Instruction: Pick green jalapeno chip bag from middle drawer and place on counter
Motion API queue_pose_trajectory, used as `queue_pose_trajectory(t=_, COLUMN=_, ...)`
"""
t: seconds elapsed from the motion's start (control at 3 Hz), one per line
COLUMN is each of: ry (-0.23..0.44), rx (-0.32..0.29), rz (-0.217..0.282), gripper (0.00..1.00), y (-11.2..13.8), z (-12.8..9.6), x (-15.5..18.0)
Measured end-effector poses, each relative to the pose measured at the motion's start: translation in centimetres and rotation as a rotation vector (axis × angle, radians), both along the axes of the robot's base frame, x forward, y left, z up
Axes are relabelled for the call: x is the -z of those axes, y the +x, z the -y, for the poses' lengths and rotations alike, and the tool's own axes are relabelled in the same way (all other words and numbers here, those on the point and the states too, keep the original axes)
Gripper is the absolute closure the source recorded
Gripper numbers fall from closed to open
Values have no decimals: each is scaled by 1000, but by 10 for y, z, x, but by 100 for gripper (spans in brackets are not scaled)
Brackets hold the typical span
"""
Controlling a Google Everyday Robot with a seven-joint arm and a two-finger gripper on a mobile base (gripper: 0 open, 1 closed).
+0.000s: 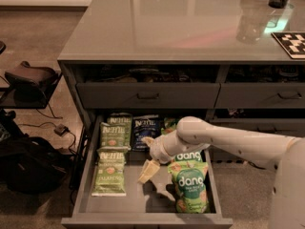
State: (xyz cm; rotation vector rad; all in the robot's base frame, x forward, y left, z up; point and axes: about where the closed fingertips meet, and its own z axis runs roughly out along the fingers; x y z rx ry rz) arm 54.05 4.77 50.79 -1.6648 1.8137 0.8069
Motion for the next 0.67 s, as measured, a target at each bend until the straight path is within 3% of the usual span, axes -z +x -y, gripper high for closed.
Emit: queue_pose_trajectory(t=0.67, ry=-20, rx=80, rz=14, gripper=0, y=35, z=-21, x=62)
